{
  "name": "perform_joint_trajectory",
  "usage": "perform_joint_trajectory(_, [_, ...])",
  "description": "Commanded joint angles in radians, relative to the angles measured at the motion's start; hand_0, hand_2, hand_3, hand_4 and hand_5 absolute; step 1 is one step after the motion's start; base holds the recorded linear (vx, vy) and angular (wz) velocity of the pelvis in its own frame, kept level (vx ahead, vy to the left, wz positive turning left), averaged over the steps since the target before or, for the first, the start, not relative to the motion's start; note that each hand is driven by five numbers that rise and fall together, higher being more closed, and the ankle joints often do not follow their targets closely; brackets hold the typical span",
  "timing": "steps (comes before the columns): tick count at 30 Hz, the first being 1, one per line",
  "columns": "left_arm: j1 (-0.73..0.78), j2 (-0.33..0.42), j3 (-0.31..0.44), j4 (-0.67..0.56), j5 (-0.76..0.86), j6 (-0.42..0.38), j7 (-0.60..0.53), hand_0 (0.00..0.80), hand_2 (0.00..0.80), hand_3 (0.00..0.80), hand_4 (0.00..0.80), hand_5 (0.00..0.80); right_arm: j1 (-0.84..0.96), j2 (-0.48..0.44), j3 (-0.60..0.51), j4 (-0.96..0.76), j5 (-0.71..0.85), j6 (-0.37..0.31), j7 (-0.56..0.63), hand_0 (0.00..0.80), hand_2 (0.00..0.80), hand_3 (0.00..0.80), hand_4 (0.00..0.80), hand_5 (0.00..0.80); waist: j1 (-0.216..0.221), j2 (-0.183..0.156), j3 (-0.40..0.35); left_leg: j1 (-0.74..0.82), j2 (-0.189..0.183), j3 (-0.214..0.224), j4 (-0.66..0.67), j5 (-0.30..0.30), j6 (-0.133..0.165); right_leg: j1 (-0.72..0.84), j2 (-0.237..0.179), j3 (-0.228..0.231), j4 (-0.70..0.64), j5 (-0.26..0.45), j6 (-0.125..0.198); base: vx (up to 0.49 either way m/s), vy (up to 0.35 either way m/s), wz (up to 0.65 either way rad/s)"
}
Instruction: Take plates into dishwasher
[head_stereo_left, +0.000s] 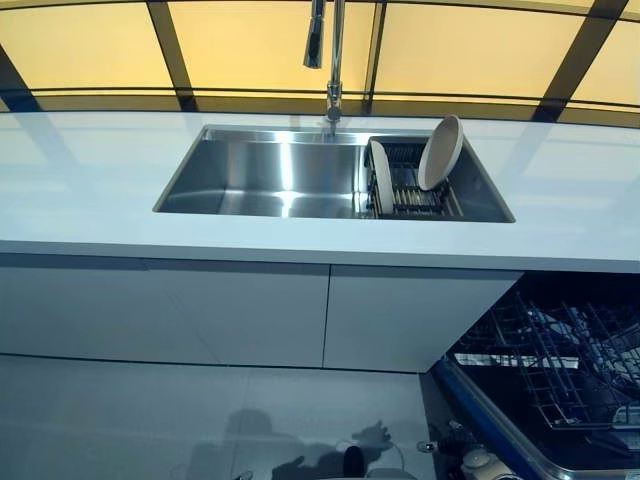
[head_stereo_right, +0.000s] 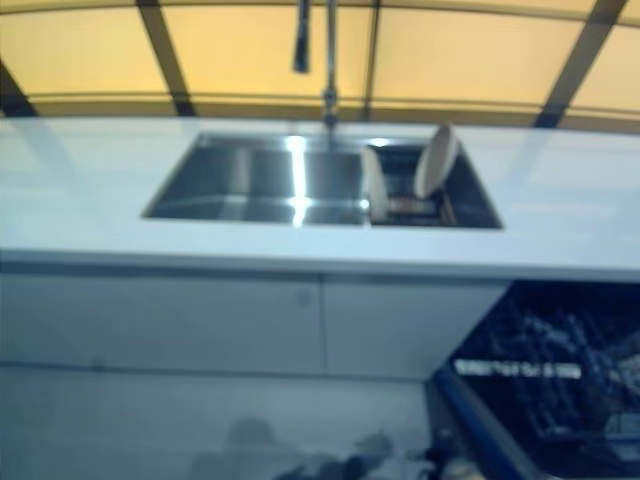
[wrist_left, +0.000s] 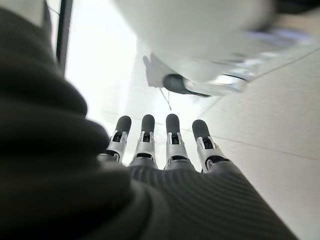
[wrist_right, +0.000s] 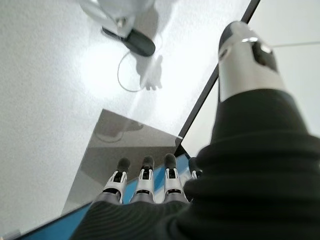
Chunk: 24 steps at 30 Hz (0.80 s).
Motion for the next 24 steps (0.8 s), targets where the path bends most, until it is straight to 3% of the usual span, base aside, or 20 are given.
perform_joint_trajectory(1, [-0.023,0.035,0.010,0.018,0.003,0.018,0.019,0.000,0.000,0.000,0.000,0.000,-0.050,0.009,0.064,0.023,-0.025,-0.006,-0.023,0.000,0.000,0.000,0.000,0.000,0.025,-0.042,0.031,0.012,-0.068,0.040,0.112,-0.076,0.078,-0.076,-0.144,-0.104,0.134,0.003,0.123,0.052,-0.081,-0.55])
perform_joint_trajectory(3, [-0.029,0.028,0.010,0.022,-0.025,0.015,0.036,0.000,0.000,0.000,0.000,0.000,-0.056,0.007,0.072,0.029,-0.063,-0.011,-0.002,0.000,0.000,0.000,0.000,0.000,0.021,-0.045,0.027,0.017,-0.063,0.041,0.168,-0.112,0.068,-0.075,-0.146,-0.115,0.145,-0.014,0.101,0.091,-0.089,-0.69])
perform_joint_trajectory(4, [-0.030,0.028,0.010,0.022,-0.037,0.015,0.041,0.000,0.000,0.000,0.000,0.000,-0.060,0.003,0.084,0.026,-0.098,-0.011,0.010,0.000,0.000,0.000,0.000,0.000,0.020,-0.047,0.023,0.015,-0.050,0.040,0.230,-0.090,0.051,-0.062,-0.139,-0.116,0.139,-0.024,0.083,0.096,-0.094,-0.38])
perform_joint_trajectory(6, [-0.030,0.022,0.012,0.019,-0.057,0.018,0.046,0.000,0.000,0.000,0.000,0.000,-0.067,-0.011,0.124,0.006,-0.143,-0.015,0.018,0.000,0.000,0.000,0.000,0.000,0.031,-0.056,0.021,-0.063,-0.017,0.033,0.452,0.076,0.009,-0.006,-0.124,-0.114,0.103,-0.034,0.042,0.078,-0.105,-0.01])
perform_joint_trajectory(7, [-0.028,0.019,0.011,0.018,-0.058,0.017,0.047,0.000,0.000,0.000,0.000,0.000,-0.071,-0.015,0.135,-0.001,-0.150,-0.013,0.024,0.000,0.000,0.000,0.000,0.000,0.036,-0.068,0.027,-0.108,-0.018,0.041,0.559,0.107,0.006,0.008,-0.131,-0.112,0.099,-0.037,0.033,0.122,-0.126,0.10])
perform_joint_trajectory(8, [-0.024,0.009,0.011,0.014,-0.066,0.012,0.052,0.000,0.000,0.000,0.000,0.000,-0.081,-0.027,0.167,-0.028,-0.189,-0.026,0.031,0.000,0.000,0.000,0.000,0.000,0.055,-0.086,0.045,-0.253,-0.016,0.045,0.747,0.168,0.000,0.049,-0.136,-0.101,0.091,-0.048,0.009,0.143,-0.083,0.12])
perform_joint_trajectory(9, [-0.023,0.004,0.010,0.008,-0.068,0.013,0.054,0.000,0.000,0.000,0.000,0.000,-0.086,-0.032,0.180,-0.042,-0.227,-0.028,0.031,0.000,0.000,0.000,0.000,0.000,0.069,-0.086,0.055,-0.318,-0.026,0.053,0.765,0.162,0.003,0.076,-0.135,-0.097,0.086,-0.055,0.006,0.225,-0.006,0.01])
perform_joint_trajectory(11, [-0.018,-0.004,0.010,0.001,-0.056,0.009,0.051,0.000,0.000,0.000,0.000,0.000,-0.098,-0.039,0.207,-0.043,-0.256,-0.044,0.036,0.000,0.000,0.000,0.000,0.000,0.097,-0.063,0.070,-0.326,-0.003,0.100,0.586,0.154,-0.004,0.142,-0.118,-0.096,0.069,-0.081,0.023,0.263,0.135,-0.30])
perform_joint_trajectory(13, [-0.015,-0.001,-0.004,-0.010,-0.047,-0.004,0.038,0.000,0.000,0.000,0.000,0.000,-0.117,-0.039,0.221,-0.050,-0.292,-0.088,0.050,0.000,0.000,0.000,0.000,0.000,0.125,-0.034,0.076,-0.299,0.019,0.133,0.294,0.201,-0.017,0.191,-0.100,-0.094,0.056,-0.106,0.054,0.319,0.235,-0.31])
perform_joint_trajectory(14, [-0.018,0.002,-0.010,-0.018,-0.043,-0.002,0.039,0.000,0.000,0.000,0.000,0.000,-0.123,-0.043,0.227,-0.067,-0.290,-0.090,0.070,0.000,0.000,0.000,0.000,0.000,0.143,-0.026,0.078,-0.311,0.022,0.128,0.172,0.225,-0.025,0.225,-0.095,-0.081,0.049,-0.119,0.068,0.311,0.220,-0.12])
perform_joint_trajectory(15, [-0.019,0.005,-0.010,-0.027,-0.024,0.002,0.043,0.000,0.000,0.000,0.000,0.000,-0.128,-0.046,0.225,-0.087,-0.297,-0.105,0.104,0.000,0.000,0.000,0.000,0.000,0.161,-0.026,0.083,-0.349,0.027,0.119,0.132,0.254,-0.028,0.260,-0.089,-0.057,0.058,-0.145,0.072,0.269,0.166,-0.04])
perform_joint_trajectory(16, [-0.014,0.013,-0.012,-0.046,-0.024,0.018,0.053,0.000,0.000,0.000,0.000,0.000,-0.136,-0.049,0.231,-0.103,-0.311,-0.110,0.121,0.000,0.000,0.000,0.000,0.000,0.169,-0.041,0.076,-0.332,0.003,0.048,0.145,0.208,-0.008,0.247,-0.098,-0.028,0.070,-0.159,0.072,0.226,0.167,0.05])
perform_joint_trajectory(17, [-0.017,0.017,-0.013,-0.040,-0.016,0.010,0.055,0.000,0.000,0.000,0.000,0.000,-0.137,-0.056,0.243,-0.131,-0.309,-0.088,0.136,0.000,0.000,0.000,0.000,0.000,0.159,-0.040,0.063,-0.319,0.005,0.099,0.123,0.195,-0.010,0.252,-0.105,-0.038,0.075,-0.166,0.087,0.146,0.138,0.12])
perform_joint_trajectory(18, [-0.023,0.027,-0.014,-0.046,-0.021,0.010,0.056,0.000,0.000,0.000,0.000,0.000,-0.130,-0.064,0.249,-0.142,-0.299,-0.100,0.145,0.000,0.000,0.000,0.000,0.000,0.155,-0.047,0.055,-0.302,0.014,0.110,0.124,0.180,0.001,0.240,-0.127,-0.052,0.077,-0.162,0.097,0.099,0.107,-0.08])
perform_joint_trajectory(21, [-0.042,0.052,-0.018,-0.038,-0.022,0.002,0.033,0.000,0.000,0.000,0.000,0.000,-0.127,-0.067,0.244,-0.128,-0.312,-0.155,0.161,0.000,0.000,0.000,0.000,0.000,0.161,-0.054,0.044,-0.255,0.006,0.099,0.090,0.159,0.006,0.229,-0.158,-0.096,0.072,-0.146,0.112,0.136,0.064,-0.50])
perform_joint_trajectory(24, [-0.042,0.065,-0.023,-0.033,-0.001,-0.008,0.039,0.000,0.000,0.000,0.000,0.000,-0.123,-0.068,0.247,-0.149,-0.304,-0.157,0.173,0.000,0.000,0.000,0.000,0.000,0.169,-0.071,0.026,-0.271,-0.007,0.102,0.103,0.150,0.018,0.233,-0.163,-0.093,0.054,-0.141,0.114,0.127,0.021,0.26])
